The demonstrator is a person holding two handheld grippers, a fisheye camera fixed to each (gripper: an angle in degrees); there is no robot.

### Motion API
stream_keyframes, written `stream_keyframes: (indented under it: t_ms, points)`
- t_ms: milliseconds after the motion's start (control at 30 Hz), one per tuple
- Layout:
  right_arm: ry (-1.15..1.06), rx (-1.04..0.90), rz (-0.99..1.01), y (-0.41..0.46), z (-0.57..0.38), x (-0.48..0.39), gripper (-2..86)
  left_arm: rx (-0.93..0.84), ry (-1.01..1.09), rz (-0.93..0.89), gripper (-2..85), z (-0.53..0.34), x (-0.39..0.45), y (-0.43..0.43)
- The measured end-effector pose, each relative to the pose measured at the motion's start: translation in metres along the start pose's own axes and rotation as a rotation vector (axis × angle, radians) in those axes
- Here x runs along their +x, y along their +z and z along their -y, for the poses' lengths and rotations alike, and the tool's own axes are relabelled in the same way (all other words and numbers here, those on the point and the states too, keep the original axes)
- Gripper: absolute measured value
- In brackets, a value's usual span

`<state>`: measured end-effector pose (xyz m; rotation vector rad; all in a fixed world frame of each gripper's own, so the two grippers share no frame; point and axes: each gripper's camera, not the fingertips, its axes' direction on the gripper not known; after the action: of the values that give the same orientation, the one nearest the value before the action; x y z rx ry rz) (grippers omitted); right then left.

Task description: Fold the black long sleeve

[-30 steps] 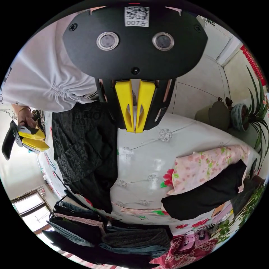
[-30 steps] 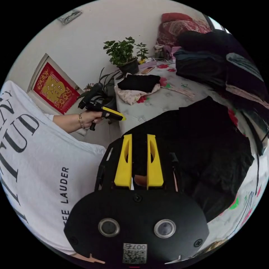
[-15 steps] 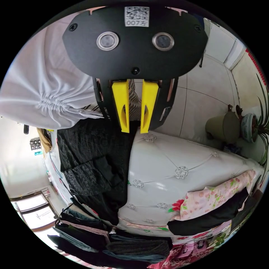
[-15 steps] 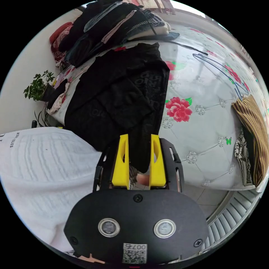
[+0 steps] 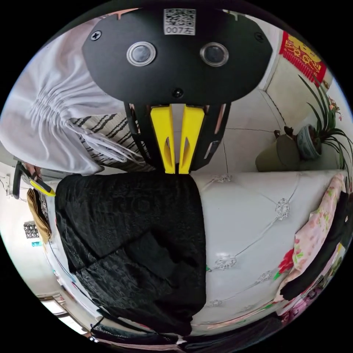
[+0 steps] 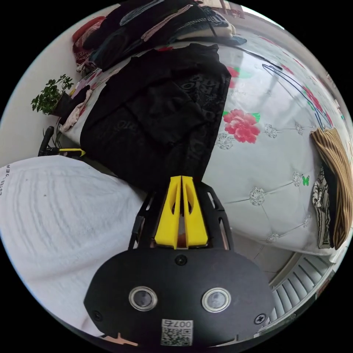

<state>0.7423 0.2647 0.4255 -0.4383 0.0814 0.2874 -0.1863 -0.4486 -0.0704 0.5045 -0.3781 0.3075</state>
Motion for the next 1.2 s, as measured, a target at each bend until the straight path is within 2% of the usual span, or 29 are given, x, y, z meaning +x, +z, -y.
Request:
stream_keyframes:
  t_ms: [67, 200, 300, 367, 500, 700, 767, 800, 933, 1000, 1167, 1200]
  points:
    - [-0.023, 0.037, 0.031, -0.018, 0.009, 0.005, 0.4, 0.038, 0.014, -0.064, -0.4, 0.002, -0.003, -0.017]
    - [-0.019, 0.173, 0.061, -0.058, 0.028, 0.015, 0.3, 0.327, -0.072, -0.295, -0.2, 0.010, -0.027, -0.079]
    - [0.061, 0.287, 0.063, -0.085, 0.050, 0.027, 0.9, 0.436, -0.129, -0.258, 2.2, 0.029, -0.035, -0.098]
    - [0.119, 0.314, 0.045, -0.095, 0.064, 0.035, 2.6, 0.382, -0.144, -0.189, 5.9, 0.040, -0.034, -0.095]
    - [0.122, 0.227, 0.086, -0.086, 0.058, 0.039, 5.3, 0.330, -0.123, -0.133, 9.4, 0.027, -0.025, -0.083]
    - [0.103, 0.051, 0.089, -0.043, 0.028, 0.019, 6.1, 0.192, -0.113, -0.016, 7.9, 0.027, -0.008, -0.043]
    - [0.090, -0.007, 0.022, -0.030, 0.031, 0.007, 4.0, 0.188, -0.053, 0.087, 5.1, 0.031, 0.002, -0.045]
    - [0.091, 0.001, -0.020, -0.032, 0.031, 0.005, 3.1, 0.166, -0.011, 0.081, 3.0, 0.035, 0.005, -0.046]
    - [0.009, -0.013, 0.015, -0.054, 0.038, 0.007, 0.5, 0.143, 0.046, -0.052, 0.9, 0.037, -0.005, -0.063]
    - [0.003, 0.039, 0.110, -0.078, 0.037, 0.019, 0.1, 0.220, 0.057, -0.243, 0.4, 0.032, -0.028, -0.090]
    - [0.107, 0.309, 0.488, -0.164, 0.055, 0.085, 0.1, 0.384, 0.048, -0.507, 0.2, 0.057, -0.088, -0.146]
    - [0.116, 0.343, 0.505, -0.171, 0.060, 0.090, 0.2, 0.424, 0.024, -0.555, 0.4, 0.074, -0.100, -0.158]
